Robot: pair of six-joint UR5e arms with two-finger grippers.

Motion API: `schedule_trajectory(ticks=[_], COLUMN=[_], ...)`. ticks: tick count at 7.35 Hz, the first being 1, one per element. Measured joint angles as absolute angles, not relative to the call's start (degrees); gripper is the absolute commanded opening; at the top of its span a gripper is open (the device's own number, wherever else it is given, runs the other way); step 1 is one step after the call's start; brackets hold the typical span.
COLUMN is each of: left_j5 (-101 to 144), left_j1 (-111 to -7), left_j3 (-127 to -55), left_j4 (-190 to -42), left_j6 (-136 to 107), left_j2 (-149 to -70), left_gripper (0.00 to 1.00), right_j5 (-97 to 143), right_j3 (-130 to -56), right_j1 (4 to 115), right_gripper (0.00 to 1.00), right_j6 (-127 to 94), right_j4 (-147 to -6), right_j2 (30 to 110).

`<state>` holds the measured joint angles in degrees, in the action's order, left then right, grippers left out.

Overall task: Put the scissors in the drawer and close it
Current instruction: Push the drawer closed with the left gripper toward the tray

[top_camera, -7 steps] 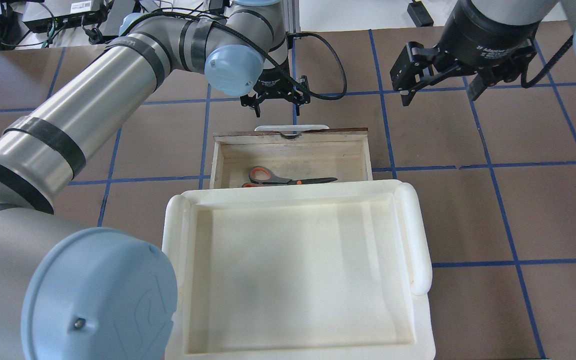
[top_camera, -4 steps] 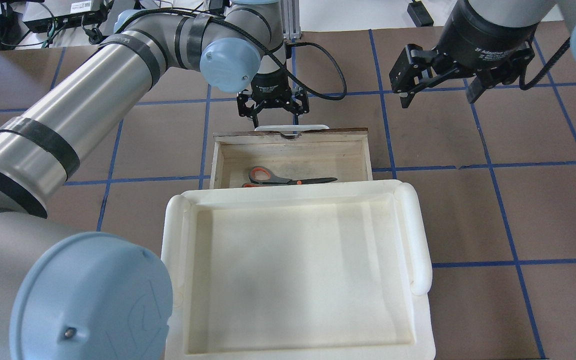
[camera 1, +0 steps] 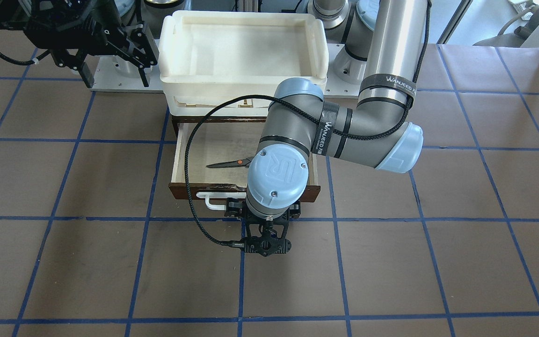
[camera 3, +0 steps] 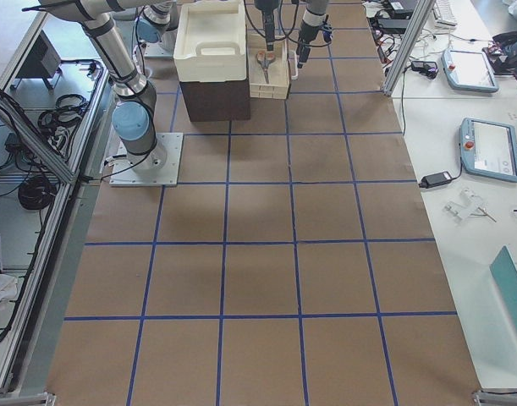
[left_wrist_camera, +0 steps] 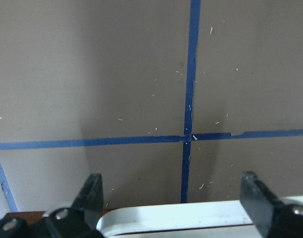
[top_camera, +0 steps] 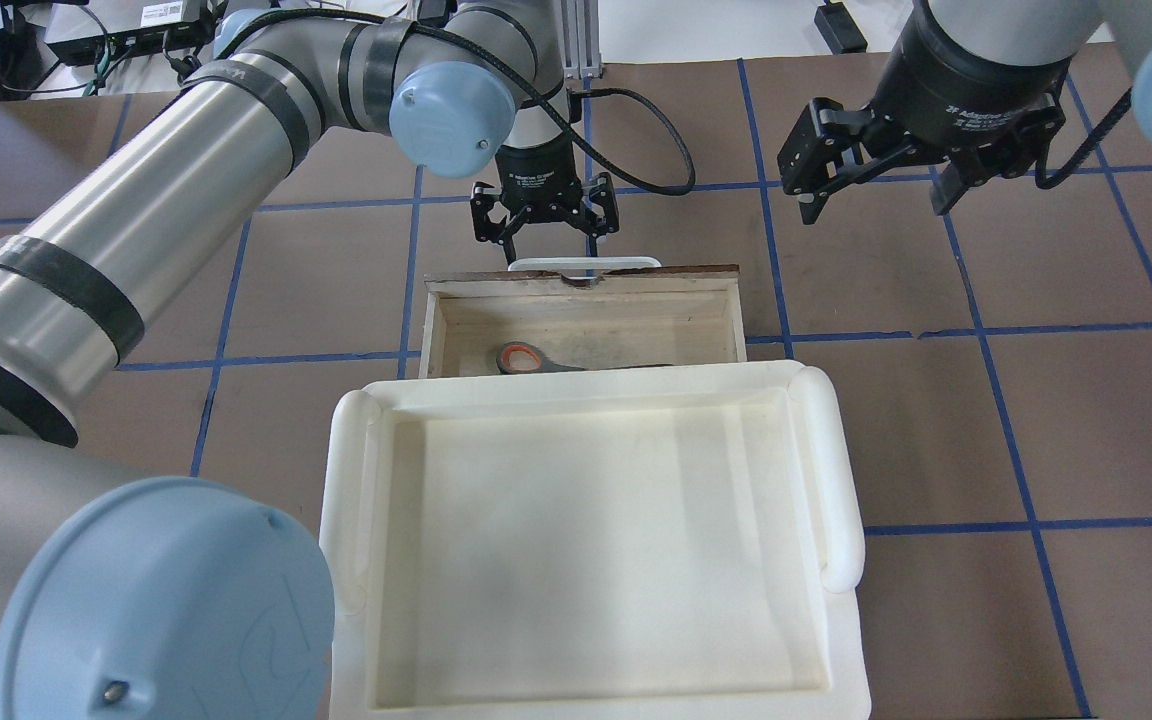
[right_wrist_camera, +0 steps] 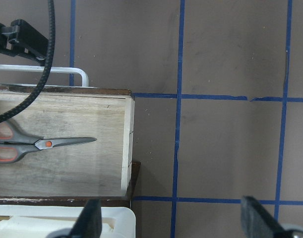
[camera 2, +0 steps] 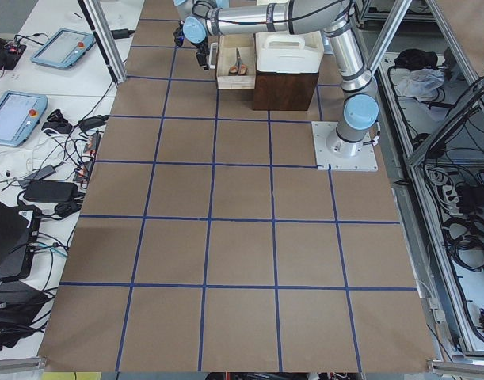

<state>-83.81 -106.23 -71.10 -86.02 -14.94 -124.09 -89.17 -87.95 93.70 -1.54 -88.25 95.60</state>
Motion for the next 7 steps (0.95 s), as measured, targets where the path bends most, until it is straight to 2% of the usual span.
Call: schedule_trajectory(ticks=[7], left_j5=[-83.92], left_j1=[-106.0], left_j3=[-71.31], left_j4=[-93.42], left_j6=[-14.99], left_j2=[-122.46], left_gripper=[1.0], right_j5=[-88.68], right_j3=[-87.98], right_j1=[93.73], right_gripper=[1.0], right_j6=[-1.84], right_j4=[-88.96], right_j2=[95.61])
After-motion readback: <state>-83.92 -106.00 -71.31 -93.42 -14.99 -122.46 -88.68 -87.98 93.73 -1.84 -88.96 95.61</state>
